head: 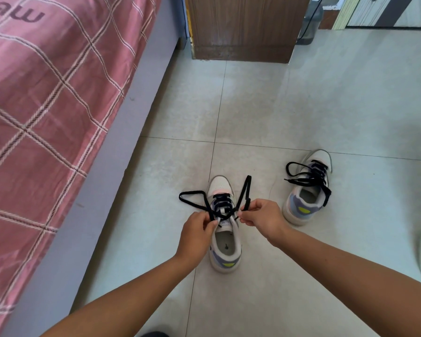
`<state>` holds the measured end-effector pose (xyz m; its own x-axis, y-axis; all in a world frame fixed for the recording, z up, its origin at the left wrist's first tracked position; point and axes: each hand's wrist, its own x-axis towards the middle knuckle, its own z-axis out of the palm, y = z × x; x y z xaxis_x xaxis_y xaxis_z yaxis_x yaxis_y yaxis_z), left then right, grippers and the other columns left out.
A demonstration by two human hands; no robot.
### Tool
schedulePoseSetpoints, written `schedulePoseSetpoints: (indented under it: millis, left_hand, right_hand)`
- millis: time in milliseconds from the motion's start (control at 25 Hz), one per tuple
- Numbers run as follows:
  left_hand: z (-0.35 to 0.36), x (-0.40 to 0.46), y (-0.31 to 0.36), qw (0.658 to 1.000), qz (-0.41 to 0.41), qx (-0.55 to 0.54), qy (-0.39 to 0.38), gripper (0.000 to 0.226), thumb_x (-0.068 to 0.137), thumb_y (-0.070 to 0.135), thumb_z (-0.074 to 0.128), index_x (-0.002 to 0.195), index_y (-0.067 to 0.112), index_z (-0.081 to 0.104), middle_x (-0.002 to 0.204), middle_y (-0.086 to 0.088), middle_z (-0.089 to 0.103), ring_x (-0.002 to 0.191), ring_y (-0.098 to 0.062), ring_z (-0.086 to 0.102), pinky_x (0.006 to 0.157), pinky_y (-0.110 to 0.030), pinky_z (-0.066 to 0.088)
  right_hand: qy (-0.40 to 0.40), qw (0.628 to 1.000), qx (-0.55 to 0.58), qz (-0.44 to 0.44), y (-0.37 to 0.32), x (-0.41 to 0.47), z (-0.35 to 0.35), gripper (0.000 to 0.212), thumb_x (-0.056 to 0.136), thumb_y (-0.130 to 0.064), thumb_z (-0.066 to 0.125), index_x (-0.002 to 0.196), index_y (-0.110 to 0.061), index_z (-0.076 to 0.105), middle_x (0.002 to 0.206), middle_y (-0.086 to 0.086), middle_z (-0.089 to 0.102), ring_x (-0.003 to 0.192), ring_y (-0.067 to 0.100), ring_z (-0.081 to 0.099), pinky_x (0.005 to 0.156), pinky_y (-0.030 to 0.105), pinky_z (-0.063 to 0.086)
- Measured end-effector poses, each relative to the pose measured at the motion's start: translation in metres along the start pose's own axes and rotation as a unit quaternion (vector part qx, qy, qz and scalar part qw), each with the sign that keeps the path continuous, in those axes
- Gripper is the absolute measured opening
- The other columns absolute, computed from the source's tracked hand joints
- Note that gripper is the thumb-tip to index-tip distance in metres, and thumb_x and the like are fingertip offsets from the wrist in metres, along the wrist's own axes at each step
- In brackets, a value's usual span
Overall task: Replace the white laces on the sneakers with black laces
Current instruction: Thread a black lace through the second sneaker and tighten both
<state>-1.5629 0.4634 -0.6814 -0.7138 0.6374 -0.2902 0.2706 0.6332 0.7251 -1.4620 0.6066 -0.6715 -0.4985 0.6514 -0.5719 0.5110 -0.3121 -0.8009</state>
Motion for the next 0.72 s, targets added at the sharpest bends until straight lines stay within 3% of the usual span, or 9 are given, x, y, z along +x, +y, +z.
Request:
schedulePoseSetpoints:
  millis: [120,280,440,520,640,720]
  left_hand:
    - [0.004,-0.006,0.0,1.0,0.013,0.004,0.023,0.02,0.091,0.024,0.06,0.08,0.008,0.056,0.08,0.0,0.05,0.074,-0.013,0.052,0.065,-0.015,0.04]
    - [0.007,-0.005,0.0,1.0,0.013,0.018,0.014,0.017,0.086,0.025,0.065,0.085,0.009,0.059,0.087,-0.001,0.053,0.079,-0.017,0.057,0.073,-0.03,0.047]
    - [0.007,-0.005,0.0,1.0,-0.007,0.014,0.027,0.021,0.086,0.026,0.066,0.073,0.016,0.052,0.081,0.002,0.051,0.074,-0.013,0.054,0.066,-0.021,0.042]
    - [0.009,-0.006,-0.001,0.999,-0.003,0.026,0.027,0.022,0.087,0.026,0.064,0.073,0.014,0.053,0.08,0.002,0.05,0.074,-0.014,0.053,0.063,-0.019,0.039]
    - [0.01,-0.007,0.0,0.999,0.004,0.036,0.032,0.022,0.089,0.024,0.062,0.071,0.013,0.053,0.078,0.003,0.048,0.069,-0.009,0.048,0.059,-0.015,0.036]
    - [0.011,-0.005,0.0,0.999,-0.008,0.024,0.037,0.028,0.089,0.022,0.06,0.065,0.017,0.047,0.074,0.005,0.045,0.064,-0.007,0.044,0.056,-0.013,0.035]
  right_hand:
    - [-0.011,0.998,-0.06,-0.029,0.0,0.001,-0.002,0.011,0.074,0.002,0.074,0.076,-0.003,0.065,0.069,0.01,0.067,0.064,0.018,0.061,0.069,0.029,0.053]
    - [-0.035,0.999,-0.024,-0.002,-0.002,-0.001,-0.006,0.014,0.074,0.007,0.073,0.072,-0.003,0.064,0.066,0.008,0.066,0.061,0.017,0.061,0.06,0.02,0.054]
    - [-0.017,0.998,-0.054,0.007,0.009,-0.001,0.002,0.009,0.076,0.0,0.074,0.075,0.004,0.066,0.068,0.009,0.063,0.065,0.018,0.055,0.065,0.027,0.049]
    - [0.002,0.992,-0.12,-0.031,0.015,-0.003,0.008,0.018,0.082,-0.011,0.07,0.075,0.005,0.066,0.067,0.004,0.056,0.064,0.013,0.049,0.063,0.021,0.04]
    - [0.028,0.935,-0.298,-0.191,0.02,-0.016,0.021,0.016,0.09,-0.018,0.061,0.093,-0.005,0.07,0.087,0.001,0.054,0.08,0.013,0.052,0.071,0.018,0.036]
    - [0.05,0.852,-0.42,-0.307,0.025,-0.023,0.027,0.031,0.077,-0.011,0.073,0.105,-0.002,0.065,0.088,0.007,0.06,0.079,0.021,0.058,0.069,0.025,0.046]
